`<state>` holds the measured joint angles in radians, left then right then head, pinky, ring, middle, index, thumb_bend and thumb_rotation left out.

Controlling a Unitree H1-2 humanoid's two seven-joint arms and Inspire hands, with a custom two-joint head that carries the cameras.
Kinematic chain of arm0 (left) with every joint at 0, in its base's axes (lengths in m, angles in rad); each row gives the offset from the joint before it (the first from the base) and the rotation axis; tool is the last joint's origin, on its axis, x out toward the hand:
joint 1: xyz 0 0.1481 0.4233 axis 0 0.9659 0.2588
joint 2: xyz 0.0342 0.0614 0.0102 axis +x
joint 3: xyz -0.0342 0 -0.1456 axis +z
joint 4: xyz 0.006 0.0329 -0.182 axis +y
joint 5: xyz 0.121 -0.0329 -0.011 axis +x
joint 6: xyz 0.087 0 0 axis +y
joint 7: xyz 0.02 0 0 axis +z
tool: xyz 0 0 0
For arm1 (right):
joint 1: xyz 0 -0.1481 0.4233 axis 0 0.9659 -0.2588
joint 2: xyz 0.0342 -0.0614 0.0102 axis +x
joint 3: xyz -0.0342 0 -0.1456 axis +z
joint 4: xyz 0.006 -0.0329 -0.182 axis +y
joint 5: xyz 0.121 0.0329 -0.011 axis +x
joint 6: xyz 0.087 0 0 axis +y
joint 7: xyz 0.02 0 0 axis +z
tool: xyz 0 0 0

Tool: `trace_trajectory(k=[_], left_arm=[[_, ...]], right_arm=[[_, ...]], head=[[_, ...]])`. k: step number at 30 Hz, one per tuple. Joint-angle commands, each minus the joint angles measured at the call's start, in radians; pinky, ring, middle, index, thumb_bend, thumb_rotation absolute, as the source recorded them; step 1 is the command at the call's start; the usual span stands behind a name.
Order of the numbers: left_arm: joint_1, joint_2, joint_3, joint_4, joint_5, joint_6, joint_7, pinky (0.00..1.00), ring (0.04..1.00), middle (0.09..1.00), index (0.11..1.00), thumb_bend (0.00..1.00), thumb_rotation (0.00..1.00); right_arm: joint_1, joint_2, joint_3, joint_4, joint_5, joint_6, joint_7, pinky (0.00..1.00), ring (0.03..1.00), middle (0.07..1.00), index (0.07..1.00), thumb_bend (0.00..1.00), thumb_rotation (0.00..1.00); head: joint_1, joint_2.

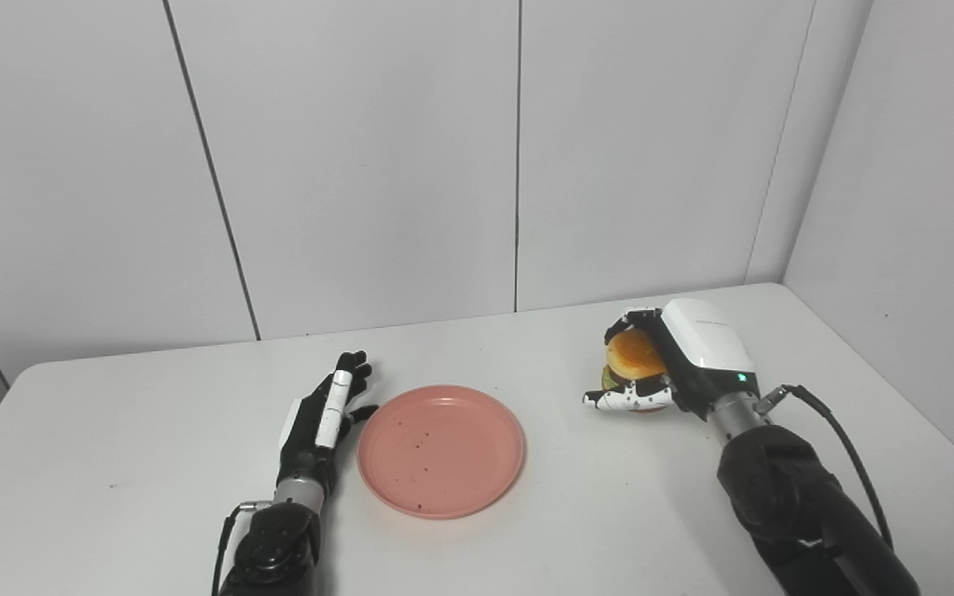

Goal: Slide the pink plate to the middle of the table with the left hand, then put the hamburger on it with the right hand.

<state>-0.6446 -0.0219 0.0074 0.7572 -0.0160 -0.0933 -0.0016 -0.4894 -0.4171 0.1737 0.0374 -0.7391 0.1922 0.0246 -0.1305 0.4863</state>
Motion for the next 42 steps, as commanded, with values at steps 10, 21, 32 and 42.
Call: trace_trajectory(k=[10,21,32,42], left_arm=[[-0.019,-0.037,-0.020,-0.012,0.018,0.037,0.042,0.90,0.906,0.875,0.838,0.80,0.93],[-0.015,-0.056,-0.031,-0.006,0.021,0.031,0.077,0.92,0.893,0.879,0.861,0.79,0.91],[-0.014,-0.063,-0.026,0.015,0.004,0.010,0.071,0.99,0.927,0.898,0.871,0.80,0.91],[-0.035,-0.068,-0.028,0.071,0.008,-0.022,0.076,0.98,0.920,0.902,0.878,0.79,0.93]], right_arm=[[-0.140,0.039,0.049,0.109,0.002,-0.090,-0.042,0.34,0.420,0.515,0.532,0.70,0.43],[-0.199,0.116,0.135,0.257,-0.016,-0.148,-0.084,0.40,0.481,0.560,0.541,0.72,0.48],[-0.230,0.176,0.179,0.318,-0.020,-0.161,-0.095,0.36,0.442,0.528,0.560,0.71,0.50],[-0.248,0.194,0.191,0.299,-0.011,-0.168,-0.086,0.42,0.517,0.584,0.572,0.70,0.51]], head=[[0.112,-0.007],[0.168,-0.014],[0.195,-0.016],[0.222,-0.026]])
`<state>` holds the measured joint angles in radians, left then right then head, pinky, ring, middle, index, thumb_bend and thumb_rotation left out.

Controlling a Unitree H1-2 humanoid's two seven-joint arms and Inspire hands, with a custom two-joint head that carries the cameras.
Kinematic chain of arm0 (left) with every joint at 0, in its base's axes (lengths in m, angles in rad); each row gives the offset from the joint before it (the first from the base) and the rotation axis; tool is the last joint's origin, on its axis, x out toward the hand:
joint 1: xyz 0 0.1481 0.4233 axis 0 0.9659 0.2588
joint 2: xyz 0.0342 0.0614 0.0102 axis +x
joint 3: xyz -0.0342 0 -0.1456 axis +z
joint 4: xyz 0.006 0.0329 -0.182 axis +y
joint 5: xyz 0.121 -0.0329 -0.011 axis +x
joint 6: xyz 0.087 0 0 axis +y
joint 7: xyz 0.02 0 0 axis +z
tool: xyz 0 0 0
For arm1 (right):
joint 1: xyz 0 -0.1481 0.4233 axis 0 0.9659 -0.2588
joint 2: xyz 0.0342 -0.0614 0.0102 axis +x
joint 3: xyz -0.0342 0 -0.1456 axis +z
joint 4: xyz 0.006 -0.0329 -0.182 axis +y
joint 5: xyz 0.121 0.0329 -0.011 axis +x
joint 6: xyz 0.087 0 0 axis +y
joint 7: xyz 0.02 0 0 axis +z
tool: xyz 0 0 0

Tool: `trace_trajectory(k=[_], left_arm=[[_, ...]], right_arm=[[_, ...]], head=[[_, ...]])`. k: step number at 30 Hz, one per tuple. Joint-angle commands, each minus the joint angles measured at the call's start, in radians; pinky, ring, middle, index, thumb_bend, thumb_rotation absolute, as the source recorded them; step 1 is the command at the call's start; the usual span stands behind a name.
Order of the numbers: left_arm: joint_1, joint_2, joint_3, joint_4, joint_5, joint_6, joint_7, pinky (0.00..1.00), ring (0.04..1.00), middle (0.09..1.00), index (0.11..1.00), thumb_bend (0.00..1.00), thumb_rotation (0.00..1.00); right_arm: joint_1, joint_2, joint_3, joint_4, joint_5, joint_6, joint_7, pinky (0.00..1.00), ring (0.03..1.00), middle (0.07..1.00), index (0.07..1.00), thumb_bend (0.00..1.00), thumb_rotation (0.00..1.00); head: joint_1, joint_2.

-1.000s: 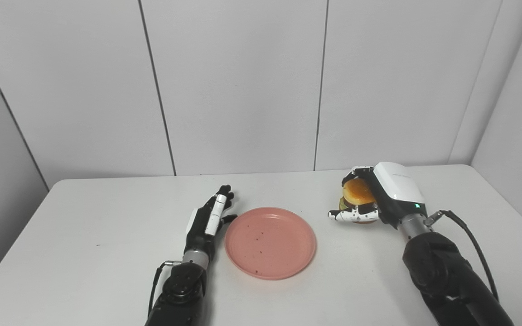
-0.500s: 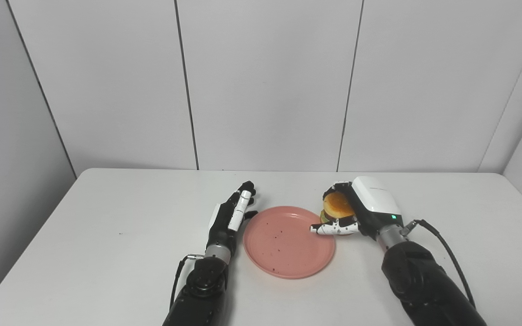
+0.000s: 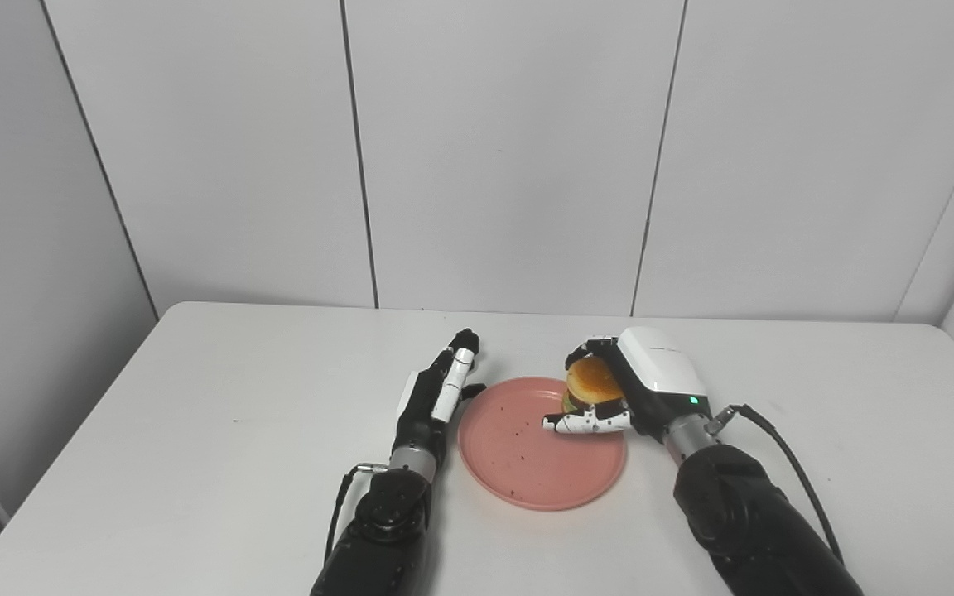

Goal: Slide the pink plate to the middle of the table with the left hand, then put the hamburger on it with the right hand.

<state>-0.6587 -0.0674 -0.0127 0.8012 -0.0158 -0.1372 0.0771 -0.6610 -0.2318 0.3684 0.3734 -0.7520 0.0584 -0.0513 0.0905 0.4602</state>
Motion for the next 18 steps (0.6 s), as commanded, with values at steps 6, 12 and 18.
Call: trace_trajectory(k=[6,12,18], left_arm=[[-0.022,-0.023,-0.010,0.026,0.016,0.031,0.008,0.96,0.915,0.902,0.882,0.79,0.93],[-0.020,-0.019,-0.013,0.031,0.018,0.014,0.009,0.92,0.895,0.890,0.875,0.78,0.94],[-0.018,-0.022,-0.012,0.024,0.017,0.025,0.012,0.90,0.901,0.930,0.907,0.78,0.93]], right_arm=[[-0.085,0.020,0.002,-0.042,0.010,-0.037,-0.003,0.34,0.424,0.517,0.565,0.69,0.50],[-0.082,0.034,0.020,-0.034,0.002,-0.038,-0.008,0.36,0.442,0.527,0.569,0.69,0.48],[-0.082,0.045,0.044,-0.024,0.002,-0.029,0.015,0.32,0.417,0.520,0.578,0.69,0.46]], head=[[0.003,0.000],[0.003,0.001],[-0.001,0.004]])
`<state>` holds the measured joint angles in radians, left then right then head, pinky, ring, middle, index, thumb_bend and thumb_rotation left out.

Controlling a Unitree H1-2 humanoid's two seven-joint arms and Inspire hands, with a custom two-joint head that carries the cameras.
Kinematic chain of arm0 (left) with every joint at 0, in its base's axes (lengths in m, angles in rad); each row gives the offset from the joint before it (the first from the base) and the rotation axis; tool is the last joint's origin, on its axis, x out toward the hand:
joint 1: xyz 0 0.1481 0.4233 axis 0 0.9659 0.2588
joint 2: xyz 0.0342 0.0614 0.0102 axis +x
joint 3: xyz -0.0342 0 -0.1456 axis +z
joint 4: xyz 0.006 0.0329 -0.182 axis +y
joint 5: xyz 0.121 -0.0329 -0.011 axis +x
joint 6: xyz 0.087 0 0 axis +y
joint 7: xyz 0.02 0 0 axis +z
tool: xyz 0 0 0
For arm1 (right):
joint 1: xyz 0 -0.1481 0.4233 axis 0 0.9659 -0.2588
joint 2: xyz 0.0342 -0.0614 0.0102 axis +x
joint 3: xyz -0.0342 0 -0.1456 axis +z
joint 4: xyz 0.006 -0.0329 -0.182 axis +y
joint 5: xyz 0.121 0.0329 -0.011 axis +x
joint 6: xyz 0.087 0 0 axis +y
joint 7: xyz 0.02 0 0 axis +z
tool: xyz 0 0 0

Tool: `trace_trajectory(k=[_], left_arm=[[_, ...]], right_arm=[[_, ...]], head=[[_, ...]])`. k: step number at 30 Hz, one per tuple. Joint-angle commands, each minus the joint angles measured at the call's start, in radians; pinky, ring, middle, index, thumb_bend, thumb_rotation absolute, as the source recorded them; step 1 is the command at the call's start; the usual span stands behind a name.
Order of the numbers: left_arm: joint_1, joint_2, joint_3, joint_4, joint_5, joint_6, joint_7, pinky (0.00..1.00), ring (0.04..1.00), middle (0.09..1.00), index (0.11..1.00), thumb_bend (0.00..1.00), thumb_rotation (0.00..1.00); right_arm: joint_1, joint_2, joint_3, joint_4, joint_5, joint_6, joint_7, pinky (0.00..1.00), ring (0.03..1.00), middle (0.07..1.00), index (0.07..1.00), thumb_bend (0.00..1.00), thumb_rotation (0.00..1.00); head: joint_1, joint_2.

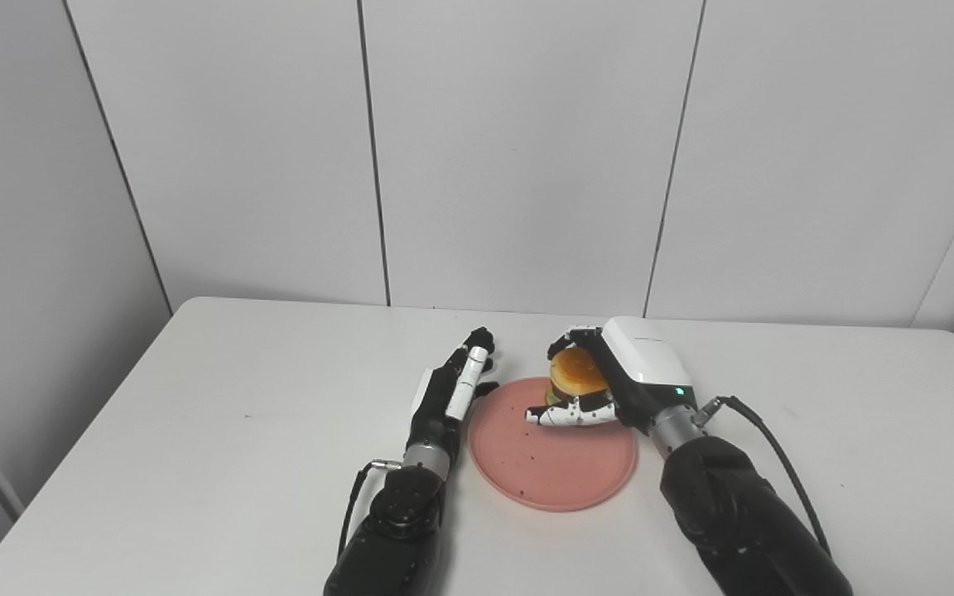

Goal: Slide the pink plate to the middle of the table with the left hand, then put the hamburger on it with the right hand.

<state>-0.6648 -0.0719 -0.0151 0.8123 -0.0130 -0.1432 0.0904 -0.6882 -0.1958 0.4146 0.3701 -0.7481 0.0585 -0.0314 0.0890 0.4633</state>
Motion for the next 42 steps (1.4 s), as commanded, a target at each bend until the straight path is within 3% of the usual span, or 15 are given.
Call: trace_trajectory(k=[1,9,13,27,38,42], left_arm=[[-0.012,-0.018,-0.010,0.015,0.014,0.030,-0.002,0.90,0.904,0.935,0.913,0.77,0.93],[-0.011,-0.016,-0.008,0.010,0.011,0.035,-0.004,0.95,0.936,0.953,0.936,0.78,0.93],[-0.009,-0.011,-0.009,0.008,0.014,0.024,-0.005,0.93,0.925,0.936,0.897,0.77,0.93],[-0.009,-0.012,-0.011,0.018,0.027,0.017,0.000,0.91,0.908,0.914,0.869,0.78,0.94],[-0.006,-0.013,-0.013,0.010,0.029,0.026,-0.001,0.92,0.915,0.920,0.874,0.78,0.95],[-0.002,-0.013,-0.014,0.006,0.031,0.032,0.000,0.92,0.925,0.906,0.876,0.77,0.95]], right_arm=[[-0.054,0.010,0.000,-0.017,-0.002,-0.031,-0.005,0.32,0.416,0.520,0.579,0.69,0.46],[-0.058,0.017,0.019,0.050,0.000,-0.055,-0.021,0.35,0.436,0.532,0.575,0.71,0.44],[-0.060,0.023,0.018,0.095,0.011,-0.073,-0.034,0.36,0.441,0.531,0.569,0.70,0.41],[-0.067,0.031,0.010,0.258,0.036,-0.195,-0.151,0.34,0.431,0.523,0.563,0.68,0.34],[-0.056,0.020,0.013,0.252,0.045,-0.227,-0.155,0.34,0.430,0.536,0.591,0.72,0.43],[-0.047,0.012,0.011,0.244,0.058,-0.247,-0.148,0.44,0.538,0.620,0.639,0.80,0.51]], head=[[-0.001,0.001],[0.000,0.006],[-0.008,0.011],[-0.011,0.014],[-0.011,0.017],[-0.010,0.018]])
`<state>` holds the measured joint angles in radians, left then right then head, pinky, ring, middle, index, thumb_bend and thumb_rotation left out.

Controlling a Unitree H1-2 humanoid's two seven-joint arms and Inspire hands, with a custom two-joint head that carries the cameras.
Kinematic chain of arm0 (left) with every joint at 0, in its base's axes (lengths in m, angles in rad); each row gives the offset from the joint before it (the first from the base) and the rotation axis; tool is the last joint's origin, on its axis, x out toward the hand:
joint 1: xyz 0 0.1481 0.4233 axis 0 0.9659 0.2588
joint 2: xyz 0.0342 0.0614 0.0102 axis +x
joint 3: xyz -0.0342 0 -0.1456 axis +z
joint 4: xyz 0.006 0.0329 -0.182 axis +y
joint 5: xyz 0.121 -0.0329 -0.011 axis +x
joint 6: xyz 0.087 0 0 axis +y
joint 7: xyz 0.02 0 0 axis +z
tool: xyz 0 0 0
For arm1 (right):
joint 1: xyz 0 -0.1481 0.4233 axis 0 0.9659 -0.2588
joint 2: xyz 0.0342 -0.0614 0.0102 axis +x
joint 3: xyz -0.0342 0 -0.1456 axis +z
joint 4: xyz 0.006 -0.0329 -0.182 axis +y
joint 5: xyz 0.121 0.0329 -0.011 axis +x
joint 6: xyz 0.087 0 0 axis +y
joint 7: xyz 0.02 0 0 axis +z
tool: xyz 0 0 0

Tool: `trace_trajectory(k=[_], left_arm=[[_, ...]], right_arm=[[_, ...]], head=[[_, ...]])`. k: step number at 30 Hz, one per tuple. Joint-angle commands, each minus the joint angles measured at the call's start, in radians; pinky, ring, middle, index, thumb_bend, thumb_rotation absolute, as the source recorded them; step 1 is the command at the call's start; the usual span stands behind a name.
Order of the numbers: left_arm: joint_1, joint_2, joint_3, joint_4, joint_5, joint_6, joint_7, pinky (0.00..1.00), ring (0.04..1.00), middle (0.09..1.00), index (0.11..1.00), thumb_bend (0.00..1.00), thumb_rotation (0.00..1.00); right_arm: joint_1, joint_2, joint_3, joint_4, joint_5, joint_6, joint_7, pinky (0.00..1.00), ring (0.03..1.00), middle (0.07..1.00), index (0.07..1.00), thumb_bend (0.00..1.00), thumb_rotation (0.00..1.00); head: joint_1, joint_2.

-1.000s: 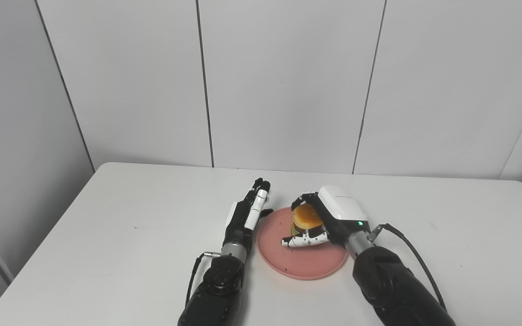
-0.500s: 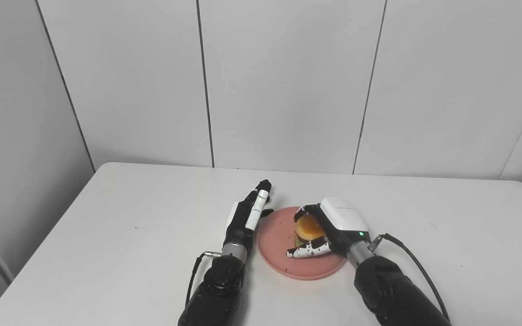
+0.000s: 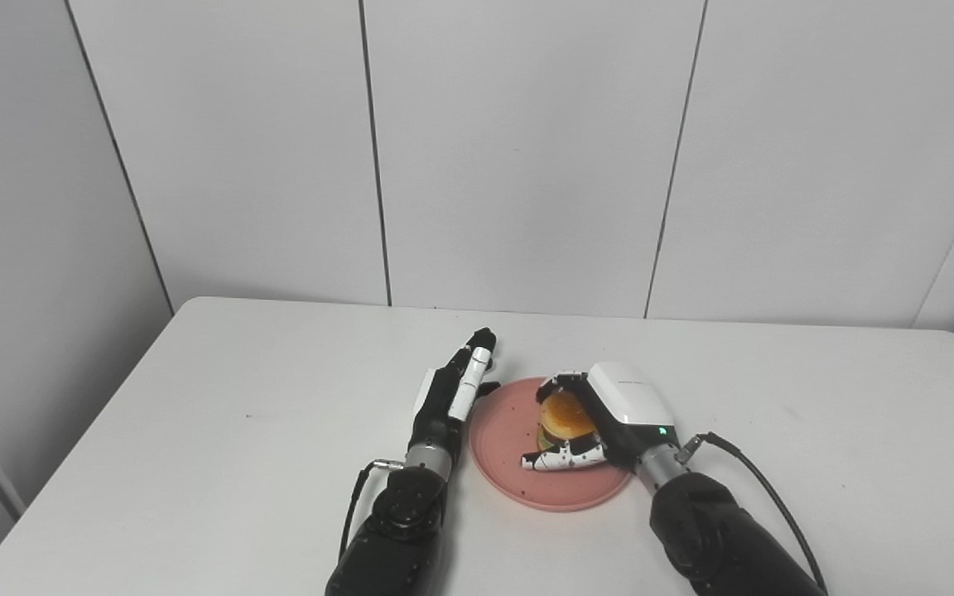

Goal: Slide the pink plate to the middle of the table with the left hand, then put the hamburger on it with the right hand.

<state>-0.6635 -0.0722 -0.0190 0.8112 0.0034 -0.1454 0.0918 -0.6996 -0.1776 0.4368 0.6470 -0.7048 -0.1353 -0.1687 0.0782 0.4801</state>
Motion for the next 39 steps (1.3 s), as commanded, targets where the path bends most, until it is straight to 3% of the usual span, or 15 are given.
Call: trace_trajectory(k=[1,5,12,22,24,27,33,36,39], left_arm=[[-0.003,-0.012,-0.010,0.008,0.014,0.034,-0.001,0.92,0.928,0.904,0.877,0.77,0.95],[-0.001,-0.012,-0.008,0.008,0.009,0.041,-0.007,0.92,0.941,0.906,0.882,0.79,0.95],[0.002,-0.011,-0.004,0.008,-0.002,0.038,-0.019,0.95,0.961,0.920,0.885,0.79,0.94],[-0.001,-0.011,0.004,0.018,-0.012,0.021,-0.030,0.94,0.955,0.950,0.883,0.79,0.93],[-0.001,-0.012,0.006,0.019,-0.011,0.020,-0.027,0.93,0.944,0.945,0.909,0.79,0.93],[0.001,-0.015,0.009,0.009,-0.012,0.027,-0.025,0.95,0.931,0.922,0.882,0.79,0.92],[0.004,-0.020,0.026,-0.012,-0.025,0.039,-0.018,0.95,0.926,0.897,0.861,0.81,0.91],[0.009,-0.022,0.027,-0.017,-0.005,0.011,0.019,0.90,0.912,0.881,0.851,0.82,0.90],[0.012,-0.020,0.019,-0.002,0.034,-0.041,0.068,0.89,0.918,0.891,0.851,0.82,0.92]], right_arm=[[-0.034,-0.008,-0.012,-0.033,0.019,-0.057,-0.008,0.48,0.581,0.653,0.653,0.82,0.53],[-0.030,-0.018,-0.010,-0.026,0.028,-0.097,-0.008,0.62,0.719,0.751,0.709,0.87,0.66],[-0.022,-0.034,-0.012,-0.042,0.039,-0.135,0.003,0.69,0.774,0.795,0.761,0.89,0.78],[0.008,-0.061,-0.052,-0.180,0.064,-0.126,0.029,0.73,0.795,0.808,0.780,0.86,0.80],[0.010,-0.066,-0.068,-0.202,0.063,-0.127,0.020,0.72,0.795,0.814,0.784,0.85,0.81],[0.010,-0.072,-0.091,-0.218,0.073,-0.143,0.011,0.68,0.767,0.797,0.774,0.82,0.82],[0.021,-0.037,-0.194,-0.210,0.251,-0.130,0.066,0.66,0.754,0.792,0.766,0.88,0.85],[0.031,0.004,-0.267,-0.171,0.394,-0.138,0.101,0.74,0.793,0.797,0.770,0.83,0.82],[0.037,0.060,-0.350,-0.100,0.556,-0.165,0.135,0.75,0.806,0.822,0.803,0.86,0.85]], head=[[0.001,0.001],[0.000,0.001],[-0.003,0.000],[-0.005,0.000],[-0.007,0.000],[-0.009,0.000],[-0.019,-0.003],[-0.024,-0.004],[-0.042,-0.002]])
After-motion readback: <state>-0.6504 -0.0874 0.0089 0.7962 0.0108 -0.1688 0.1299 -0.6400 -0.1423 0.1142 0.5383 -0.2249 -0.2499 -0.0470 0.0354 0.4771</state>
